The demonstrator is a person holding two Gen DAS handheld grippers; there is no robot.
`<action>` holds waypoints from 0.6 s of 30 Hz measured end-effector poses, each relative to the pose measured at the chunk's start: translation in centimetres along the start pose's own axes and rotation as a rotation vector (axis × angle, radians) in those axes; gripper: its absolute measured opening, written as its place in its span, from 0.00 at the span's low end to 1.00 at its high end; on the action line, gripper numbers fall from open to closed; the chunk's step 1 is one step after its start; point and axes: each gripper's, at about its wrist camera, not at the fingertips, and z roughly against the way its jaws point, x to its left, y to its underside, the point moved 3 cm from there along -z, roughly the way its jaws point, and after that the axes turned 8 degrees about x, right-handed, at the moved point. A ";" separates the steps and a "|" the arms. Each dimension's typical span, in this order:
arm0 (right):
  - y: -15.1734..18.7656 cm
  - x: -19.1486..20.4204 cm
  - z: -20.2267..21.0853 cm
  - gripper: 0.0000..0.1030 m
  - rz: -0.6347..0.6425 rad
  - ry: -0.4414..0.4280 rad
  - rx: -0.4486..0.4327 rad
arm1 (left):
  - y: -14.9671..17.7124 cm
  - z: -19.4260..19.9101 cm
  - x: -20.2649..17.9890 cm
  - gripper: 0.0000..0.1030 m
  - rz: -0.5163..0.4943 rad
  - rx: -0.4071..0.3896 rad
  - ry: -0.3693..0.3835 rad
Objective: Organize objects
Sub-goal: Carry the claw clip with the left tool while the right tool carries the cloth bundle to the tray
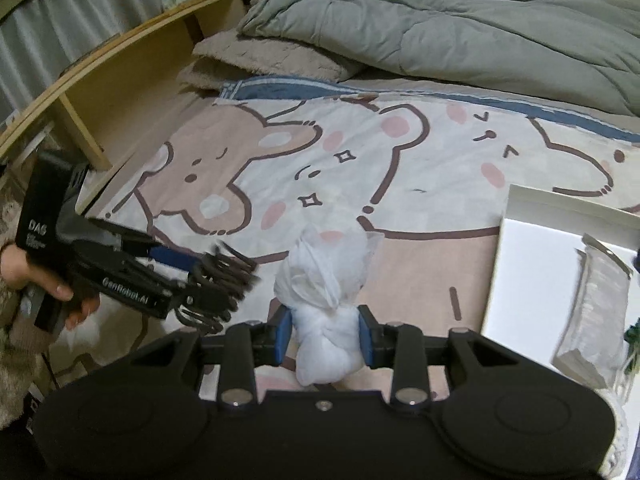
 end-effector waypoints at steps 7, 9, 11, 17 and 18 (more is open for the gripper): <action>-0.3 -1.5 1.2 0.34 -0.044 -0.003 -0.031 | -0.7 -0.3 -4.8 0.87 -0.055 0.035 0.150; -0.3 -1.8 1.5 0.34 -0.050 -0.002 -0.037 | -0.7 0.1 -6.2 0.87 -0.106 0.028 0.137; -0.3 -2.1 1.7 0.34 -0.056 0.000 -0.038 | -0.8 0.6 -7.1 0.87 -0.145 0.009 0.102; 0.0 -2.9 2.1 0.34 -0.072 0.009 -0.039 | -1.5 0.4 -6.2 0.74 -0.140 0.000 -0.034; 0.1 -3.0 2.1 0.34 -0.073 0.010 -0.039 | -1.6 0.0 -5.8 0.70 -0.133 0.011 -0.074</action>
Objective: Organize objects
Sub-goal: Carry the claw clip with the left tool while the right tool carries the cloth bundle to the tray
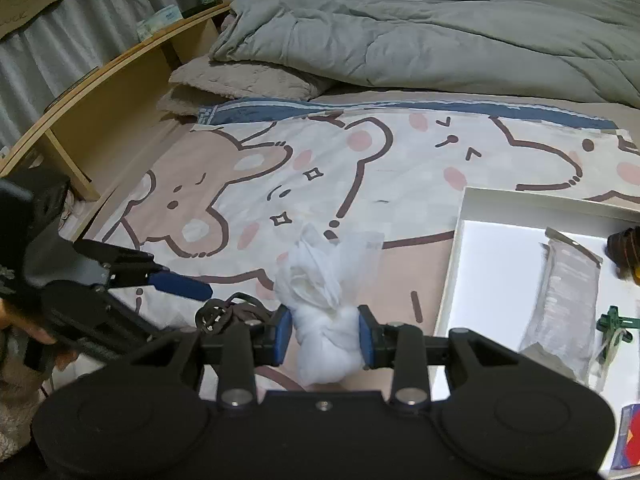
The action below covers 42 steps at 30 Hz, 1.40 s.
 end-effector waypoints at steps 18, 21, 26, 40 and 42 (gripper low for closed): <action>0.5 -0.6 0.0 0.35 0.003 0.011 0.025 | 1.4 -1.5 4.3 0.61 0.154 0.044 -0.080; 0.5 -0.4 -0.2 0.35 0.008 0.010 0.029 | 1.4 -1.8 4.1 0.60 0.158 0.053 -0.062; 0.8 -0.1 -0.8 0.35 0.016 0.010 0.052 | 1.6 -2.5 3.4 0.50 0.118 0.072 -0.060; -0.1 -1.2 1.5 0.35 0.014 0.025 -0.021 | -0.6 1.6 1.9 0.44 0.129 -0.097 -0.054; -0.2 -1.8 2.3 0.35 0.007 0.037 -0.044 | -1.0 2.3 1.3 0.44 0.139 -0.126 -0.049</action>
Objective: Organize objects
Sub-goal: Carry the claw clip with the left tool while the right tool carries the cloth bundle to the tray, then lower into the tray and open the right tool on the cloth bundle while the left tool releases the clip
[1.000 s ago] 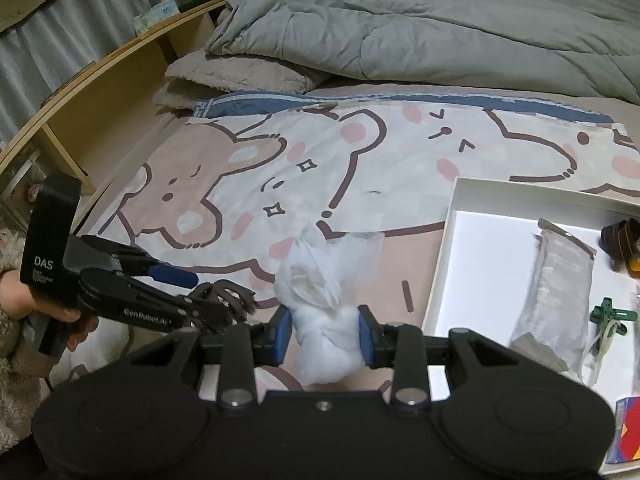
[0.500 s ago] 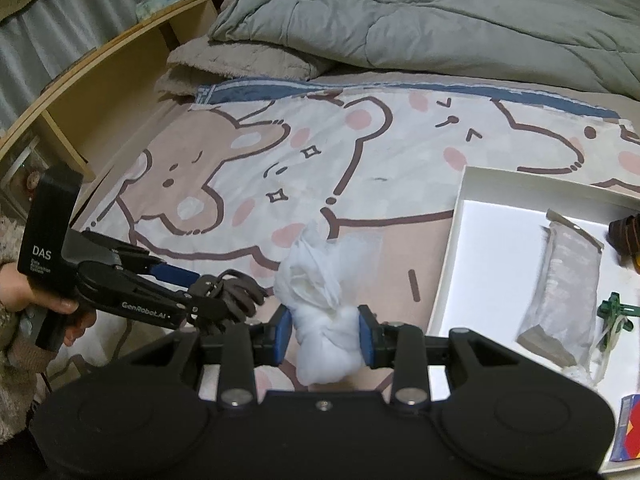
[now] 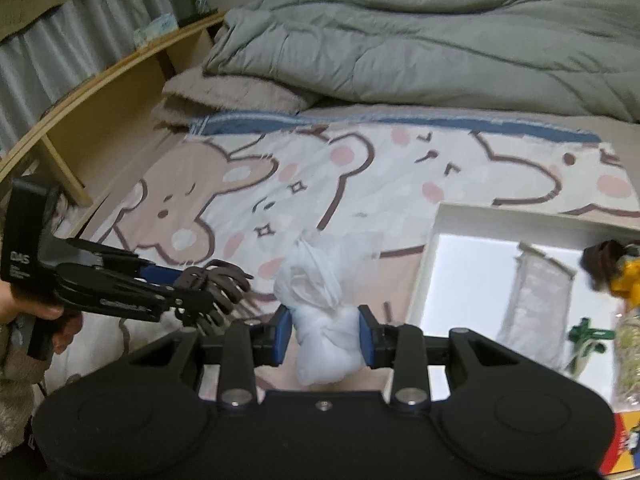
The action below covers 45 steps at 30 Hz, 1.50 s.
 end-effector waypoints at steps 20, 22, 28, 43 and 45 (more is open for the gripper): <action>0.2 -10.7 7.1 0.35 -0.162 0.154 -0.169 | -4.4 1.2 -11.4 0.44 -0.052 -0.116 0.158; 0.3 -11.9 7.0 0.35 -0.166 0.183 -0.163 | -4.4 0.4 -12.8 0.44 -0.042 -0.111 0.175; 1.1 -15.6 5.9 0.35 -0.209 0.283 -0.108 | -3.8 -2.8 -16.7 0.44 0.019 -0.068 0.186; 5.3 -19.6 2.1 0.35 -0.343 0.298 0.106 | -1.4 -8.8 -19.4 0.44 0.226 0.034 0.121; 5.6 -20.0 1.6 0.35 -0.366 0.308 0.121 | -1.3 -9.2 -19.4 0.44 0.227 0.036 0.085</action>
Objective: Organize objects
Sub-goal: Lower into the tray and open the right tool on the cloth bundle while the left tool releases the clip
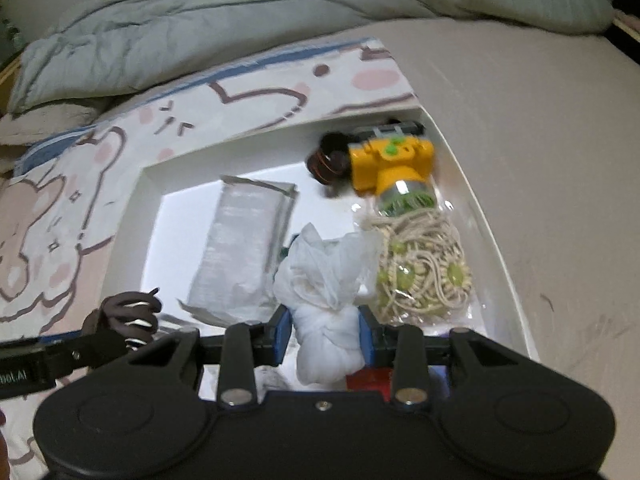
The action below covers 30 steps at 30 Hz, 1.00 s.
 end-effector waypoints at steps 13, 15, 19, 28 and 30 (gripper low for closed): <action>0.2 -0.1 -2.3 0.38 -0.073 0.060 0.048 | 0.6 -2.3 -0.8 0.45 0.043 0.037 -0.040; 0.2 0.1 -2.4 0.38 -0.065 0.050 0.035 | 0.4 -2.5 -0.9 0.45 0.067 0.035 -0.031; -0.1 0.6 -2.3 0.57 -0.072 -0.006 0.020 | 0.1 -2.7 -0.8 0.45 0.130 0.028 -0.005; -0.7 -0.2 -0.3 0.67 -0.104 0.013 -0.036 | 0.0 -2.2 -1.6 0.53 0.152 0.043 0.059; -0.8 -0.5 0.0 0.67 -0.113 0.008 -0.042 | 0.1 -1.8 -1.7 0.55 0.134 0.038 0.048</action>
